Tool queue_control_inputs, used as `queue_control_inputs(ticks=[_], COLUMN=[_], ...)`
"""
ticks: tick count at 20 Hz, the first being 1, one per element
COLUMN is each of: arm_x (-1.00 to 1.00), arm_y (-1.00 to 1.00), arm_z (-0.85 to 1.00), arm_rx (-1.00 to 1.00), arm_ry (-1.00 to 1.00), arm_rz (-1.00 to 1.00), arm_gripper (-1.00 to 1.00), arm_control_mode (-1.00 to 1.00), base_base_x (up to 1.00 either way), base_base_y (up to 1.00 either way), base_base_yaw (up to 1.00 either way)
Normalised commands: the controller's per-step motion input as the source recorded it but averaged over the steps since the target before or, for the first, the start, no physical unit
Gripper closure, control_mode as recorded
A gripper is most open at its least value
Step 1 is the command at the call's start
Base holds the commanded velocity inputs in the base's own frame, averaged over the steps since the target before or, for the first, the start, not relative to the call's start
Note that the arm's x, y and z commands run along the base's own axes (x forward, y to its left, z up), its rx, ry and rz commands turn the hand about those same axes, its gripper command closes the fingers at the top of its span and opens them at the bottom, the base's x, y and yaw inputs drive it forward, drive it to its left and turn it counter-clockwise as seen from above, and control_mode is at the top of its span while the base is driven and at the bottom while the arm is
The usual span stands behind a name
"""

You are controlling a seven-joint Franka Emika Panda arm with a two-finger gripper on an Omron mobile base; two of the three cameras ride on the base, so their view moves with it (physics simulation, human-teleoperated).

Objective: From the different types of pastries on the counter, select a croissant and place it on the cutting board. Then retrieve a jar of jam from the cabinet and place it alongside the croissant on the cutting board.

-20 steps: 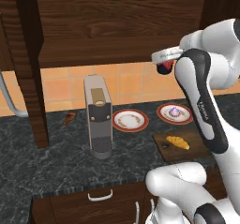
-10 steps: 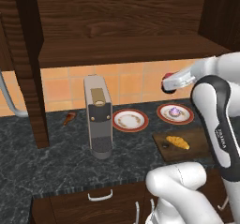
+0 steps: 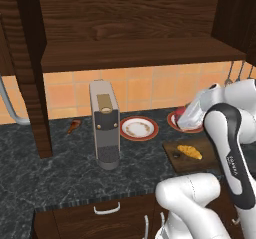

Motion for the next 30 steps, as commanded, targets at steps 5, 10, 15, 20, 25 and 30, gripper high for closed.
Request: queue_control_inputs(ticks=[5,10,15,20,25,30], arm_x=[-0.06,-0.03,0.0,0.0,0.04,0.01], arm_y=[-0.56,-0.06,-0.46,-0.35,-0.52,-0.7], arm_z=[-0.78,-0.43,-0.89,-0.48,0.0,0.0], arm_rx=[0.09,-0.17,-0.11,0.04,0.08,0.07], arm_ry=[0.0,0.02,0.0,0.0,0.0,0.01], arm_rz=[0.11,0.03,0.15,0.11,0.13,0.08], arm_gripper=[1.0,1.0,1.0,1.0,1.0,1.0], arm_control_mode=[-1.0,-1.0,-1.0,-1.0,-1.0,-1.0], base_base_x=[0.0,0.0,0.0,0.0,0.0,0.0], base_base_y=[0.0,0.0,0.0,0.0,0.0,0.0], base_base_yaw=[0.0,0.0,0.0,0.0,0.0,0.0])
